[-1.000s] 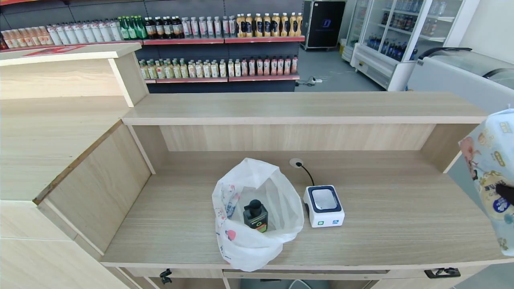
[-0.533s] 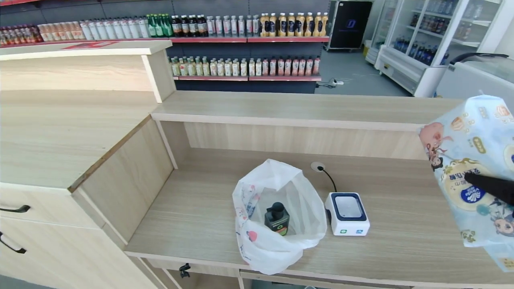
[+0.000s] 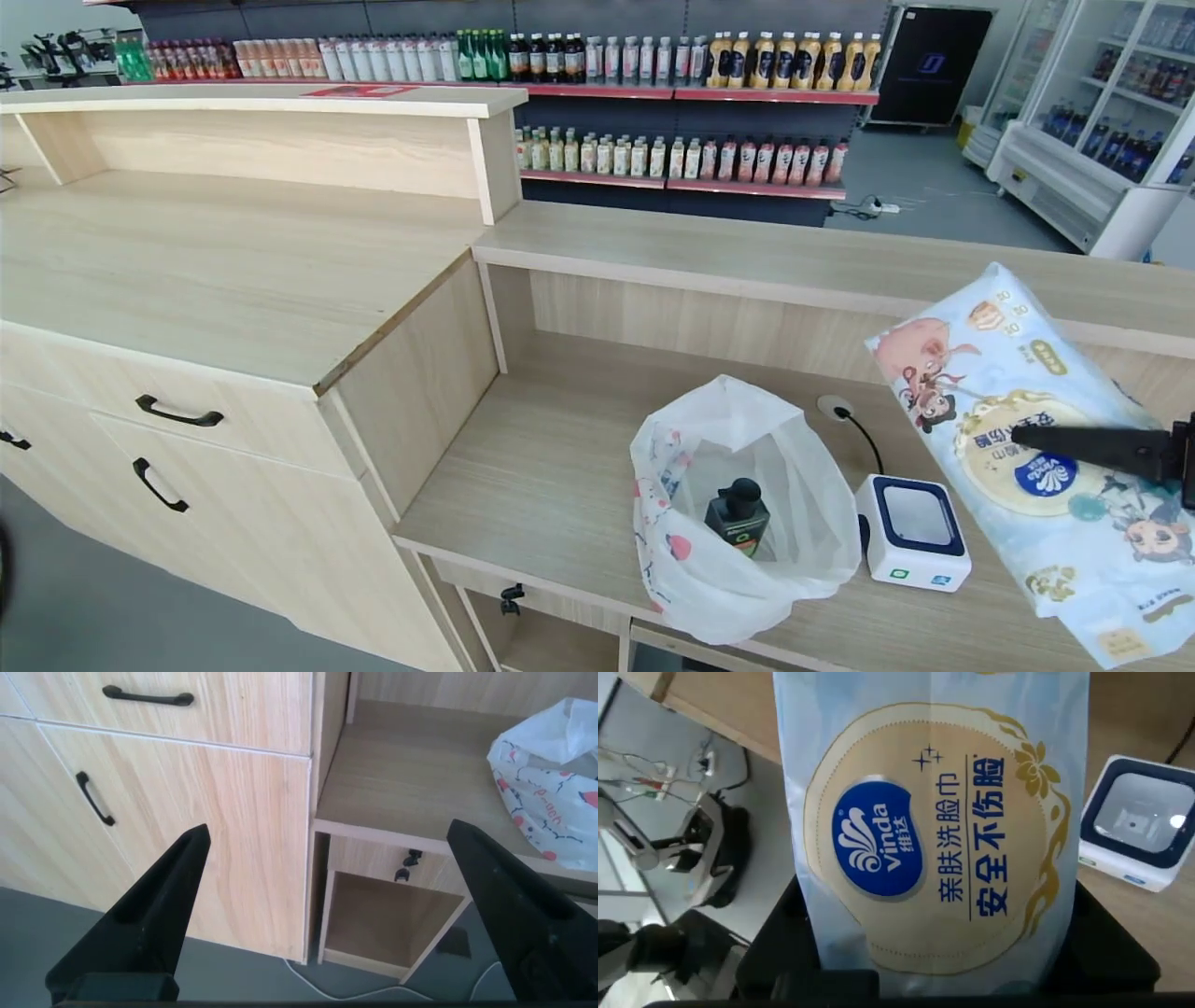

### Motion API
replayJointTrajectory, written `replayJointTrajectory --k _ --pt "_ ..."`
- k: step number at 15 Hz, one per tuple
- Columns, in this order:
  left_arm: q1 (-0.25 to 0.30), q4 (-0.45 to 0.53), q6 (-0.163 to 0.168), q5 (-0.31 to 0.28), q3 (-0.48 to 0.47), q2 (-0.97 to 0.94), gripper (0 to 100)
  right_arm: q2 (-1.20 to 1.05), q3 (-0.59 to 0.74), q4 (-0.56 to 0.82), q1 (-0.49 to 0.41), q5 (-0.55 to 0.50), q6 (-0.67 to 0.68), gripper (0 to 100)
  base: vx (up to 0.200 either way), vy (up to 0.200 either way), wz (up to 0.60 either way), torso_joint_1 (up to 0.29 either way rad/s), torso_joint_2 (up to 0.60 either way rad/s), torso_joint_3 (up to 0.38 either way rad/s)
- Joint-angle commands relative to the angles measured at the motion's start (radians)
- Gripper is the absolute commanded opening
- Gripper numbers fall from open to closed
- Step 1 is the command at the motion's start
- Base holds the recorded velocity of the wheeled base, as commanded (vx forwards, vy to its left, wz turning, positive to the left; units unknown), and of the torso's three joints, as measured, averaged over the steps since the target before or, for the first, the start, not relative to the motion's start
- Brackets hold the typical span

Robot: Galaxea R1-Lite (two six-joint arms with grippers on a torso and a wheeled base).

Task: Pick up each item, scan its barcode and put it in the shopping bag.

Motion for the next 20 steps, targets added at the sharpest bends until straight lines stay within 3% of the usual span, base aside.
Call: replayJointTrajectory --k 1,6,12,16,20 --pt "0.000 0.000 0.000 0.000 0.000 0.001 100 0.169 -0.001 -0.053 -0.137 0.120 -0.014 0 0.000 0.000 0.00 0.000 0.00 0.000" --pt "0.000 0.000 0.000 0.000 0.000 0.001 100 0.351 0.021 -0.084 -0.258 0.131 -0.145 0 0.000 0.000 0.00 0.000 0.00 0.000" --pt "0.000 0.000 0.000 0.000 0.000 0.001 100 0.463 0.053 -0.005 -0.330 0.306 -0.392 0 0.000 0.000 0.00 0.000 0.00 0.000" --pt "0.000 0.000 0.000 0.000 0.000 0.001 100 0.435 0.080 0.091 -0.388 0.321 -0.410 0 0.000 0.000 0.00 0.000 0.00 0.000" --pt "0.000 0.000 0.000 0.000 0.000 0.001 100 0.489 0.083 0.093 -0.410 0.321 -0.461 0 0.000 0.000 0.00 0.000 0.00 0.000"
